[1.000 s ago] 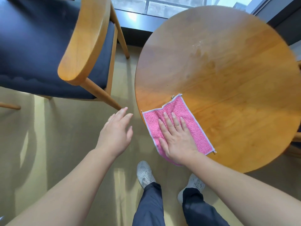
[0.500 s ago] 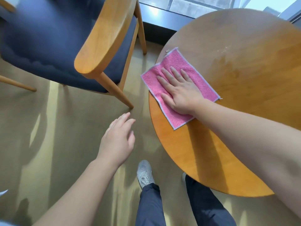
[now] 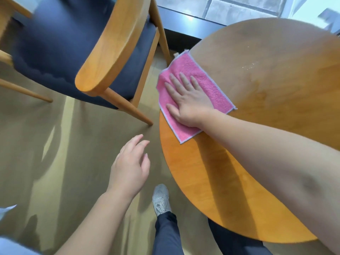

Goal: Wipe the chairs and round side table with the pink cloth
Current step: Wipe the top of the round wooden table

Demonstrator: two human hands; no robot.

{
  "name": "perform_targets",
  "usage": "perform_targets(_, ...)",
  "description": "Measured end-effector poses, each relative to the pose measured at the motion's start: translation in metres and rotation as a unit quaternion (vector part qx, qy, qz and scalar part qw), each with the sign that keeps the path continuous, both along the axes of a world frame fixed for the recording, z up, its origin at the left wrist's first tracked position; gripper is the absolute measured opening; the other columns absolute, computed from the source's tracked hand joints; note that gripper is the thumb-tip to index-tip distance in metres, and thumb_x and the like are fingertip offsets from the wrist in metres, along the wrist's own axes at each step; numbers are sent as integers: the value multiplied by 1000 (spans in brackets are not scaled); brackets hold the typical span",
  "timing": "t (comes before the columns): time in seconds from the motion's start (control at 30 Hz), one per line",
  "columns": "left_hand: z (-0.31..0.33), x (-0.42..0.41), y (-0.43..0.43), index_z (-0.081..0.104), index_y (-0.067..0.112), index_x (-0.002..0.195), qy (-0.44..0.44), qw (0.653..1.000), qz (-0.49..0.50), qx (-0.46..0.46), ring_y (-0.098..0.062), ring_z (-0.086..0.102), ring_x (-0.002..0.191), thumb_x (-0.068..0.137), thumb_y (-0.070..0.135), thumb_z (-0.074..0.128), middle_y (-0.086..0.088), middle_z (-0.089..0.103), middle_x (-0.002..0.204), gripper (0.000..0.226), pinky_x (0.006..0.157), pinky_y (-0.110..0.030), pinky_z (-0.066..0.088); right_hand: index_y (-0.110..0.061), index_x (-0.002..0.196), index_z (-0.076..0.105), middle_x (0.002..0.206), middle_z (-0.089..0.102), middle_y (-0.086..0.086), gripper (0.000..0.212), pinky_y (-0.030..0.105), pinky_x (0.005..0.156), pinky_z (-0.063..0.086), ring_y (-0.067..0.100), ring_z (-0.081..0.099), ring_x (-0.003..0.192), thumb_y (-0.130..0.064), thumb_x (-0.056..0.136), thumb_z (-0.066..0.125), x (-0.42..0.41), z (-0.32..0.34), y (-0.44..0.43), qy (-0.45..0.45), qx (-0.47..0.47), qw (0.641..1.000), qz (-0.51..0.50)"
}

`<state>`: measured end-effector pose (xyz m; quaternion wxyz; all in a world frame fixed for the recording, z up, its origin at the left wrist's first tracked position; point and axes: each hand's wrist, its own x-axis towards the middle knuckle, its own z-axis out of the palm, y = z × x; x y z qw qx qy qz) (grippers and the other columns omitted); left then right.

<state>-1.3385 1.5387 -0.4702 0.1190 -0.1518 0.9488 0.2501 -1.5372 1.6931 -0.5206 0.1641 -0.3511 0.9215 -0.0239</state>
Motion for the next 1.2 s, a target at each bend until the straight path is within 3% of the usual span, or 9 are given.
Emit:
perform_targets(0.27, 2, -31, 36, 54, 17, 130, 1, 997, -82, -5, -20, 41, 132, 88, 20, 60, 0, 44, 144, 42, 104, -37, 39, -27, 156, 5, 163, 0, -2, 68, 39, 121, -8, 19, -6, 150, -59, 97, 14, 7, 0, 92, 5, 1, 999, -48)
perform_targets(0.33, -1, -45, 53, 34, 20, 145, -33, 992, -120, -4, -20, 21, 143, 88, 37, 60, 0, 24, 155, 65, 115, -35, 22, -27, 156, 7, 163, 2, -2, 68, 39, 121, -6, 19, -4, 150, -59, 96, 13, 2, -1, 105, 11, 2, 999, -52)
perform_targets(0.4, -8, -58, 67, 2, 22, 152, -93, 984, -147, -31, -19, -8, 146, 81, 58, 60, -2, -8, 159, 98, 118, -34, 0, -27, 156, 8, 163, 3, -2, 69, 40, 121, -6, 20, -3, 150, -59, 95, 12, -1, -1, 108, 15, 1, 999, -46)
perform_targets(0.5, -16, -65, 75, -19, 25, 148, -150, 971, -171, -77, -20, -27, 141, 70, 72, 61, -6, -32, 152, 121, 115, -34, -11, -26, 156, 7, 163, 2, -1, 71, 41, 121, -7, 21, -4, 150, -60, 94, 7, -11, 0, 101, 18, -4, 999, -47)
perform_targets(0.7, -17, -65, 75, -17, 29, 148, -146, 975, -153, -64, -16, -27, 140, 64, 70, 67, 0, -37, 145, 125, 115, -32, -11, -25, 156, 6, 164, 1, 2, 67, 46, 121, -5, 24, -5, 150, -57, 98, 13, -57, -2, 58, 22, -12, 998, -65)
perform_targets(0.93, -9, -74, 85, -18, 23, 148, -185, 968, -146, -85, -23, -24, 142, 67, 65, 69, -9, -30, 153, 126, 116, -36, -6, -25, 156, 6, 164, 0, 2, 68, 46, 121, -6, 24, -5, 150, -58, 97, 13, -86, -2, 40, 26, -14, 999, -44)
perform_targets(1.2, -1, -84, 96, -9, 18, 150, -232, 957, -143, -103, -29, -15, 145, 64, 59, 76, -15, -22, 155, 128, 119, -40, 5, -24, 156, 6, 164, 0, 0, 67, 42, 121, -5, 20, -4, 150, -56, 98, 15, -74, 0, 117, 24, -14, 989, -148)
